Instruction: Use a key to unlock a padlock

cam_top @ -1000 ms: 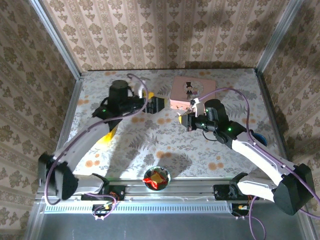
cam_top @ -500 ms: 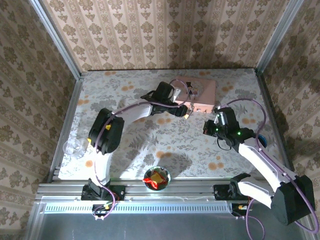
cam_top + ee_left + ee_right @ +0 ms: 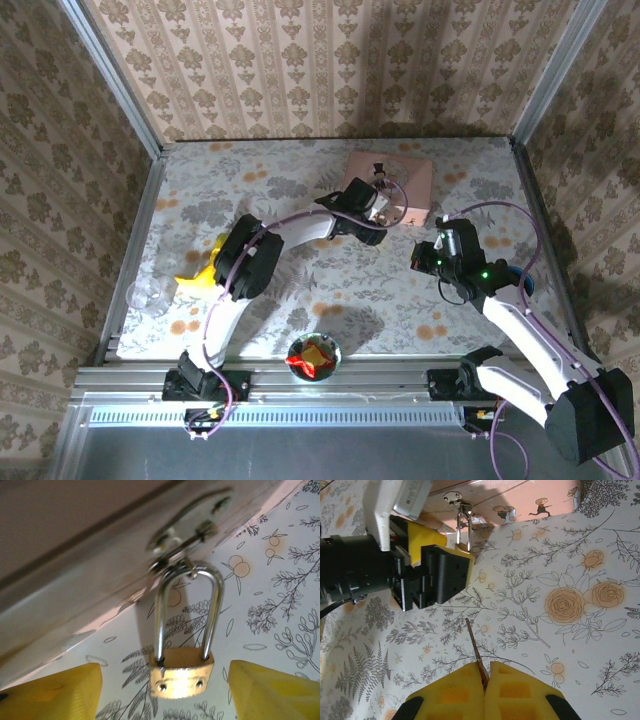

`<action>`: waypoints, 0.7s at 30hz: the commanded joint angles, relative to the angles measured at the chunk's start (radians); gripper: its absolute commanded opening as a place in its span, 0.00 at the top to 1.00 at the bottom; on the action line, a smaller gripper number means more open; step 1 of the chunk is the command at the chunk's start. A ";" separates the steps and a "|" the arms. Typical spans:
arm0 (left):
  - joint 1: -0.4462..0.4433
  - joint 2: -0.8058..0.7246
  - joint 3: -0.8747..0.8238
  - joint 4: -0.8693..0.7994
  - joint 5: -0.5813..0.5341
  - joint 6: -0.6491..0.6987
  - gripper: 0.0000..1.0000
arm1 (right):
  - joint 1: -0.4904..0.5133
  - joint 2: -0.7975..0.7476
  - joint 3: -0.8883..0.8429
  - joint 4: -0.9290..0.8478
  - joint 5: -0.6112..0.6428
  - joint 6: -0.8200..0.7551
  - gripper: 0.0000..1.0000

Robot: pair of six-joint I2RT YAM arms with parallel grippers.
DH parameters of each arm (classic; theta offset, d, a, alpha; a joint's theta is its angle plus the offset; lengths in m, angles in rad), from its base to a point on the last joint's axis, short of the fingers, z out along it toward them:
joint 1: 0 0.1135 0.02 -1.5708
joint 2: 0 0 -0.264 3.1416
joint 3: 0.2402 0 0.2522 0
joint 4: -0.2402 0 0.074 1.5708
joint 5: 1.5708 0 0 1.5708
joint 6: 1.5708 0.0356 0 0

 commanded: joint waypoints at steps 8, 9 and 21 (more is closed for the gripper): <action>-0.019 0.066 0.075 0.015 -0.155 -0.074 0.37 | -0.009 -0.014 -0.019 0.043 0.009 0.021 1.00; -0.019 0.069 0.076 0.018 -0.157 -0.080 0.38 | -0.009 -0.012 -0.019 0.045 0.006 0.020 1.00; -0.036 0.103 0.095 0.061 -0.183 -0.121 0.53 | -0.012 -0.004 -0.020 0.057 -0.002 0.023 1.00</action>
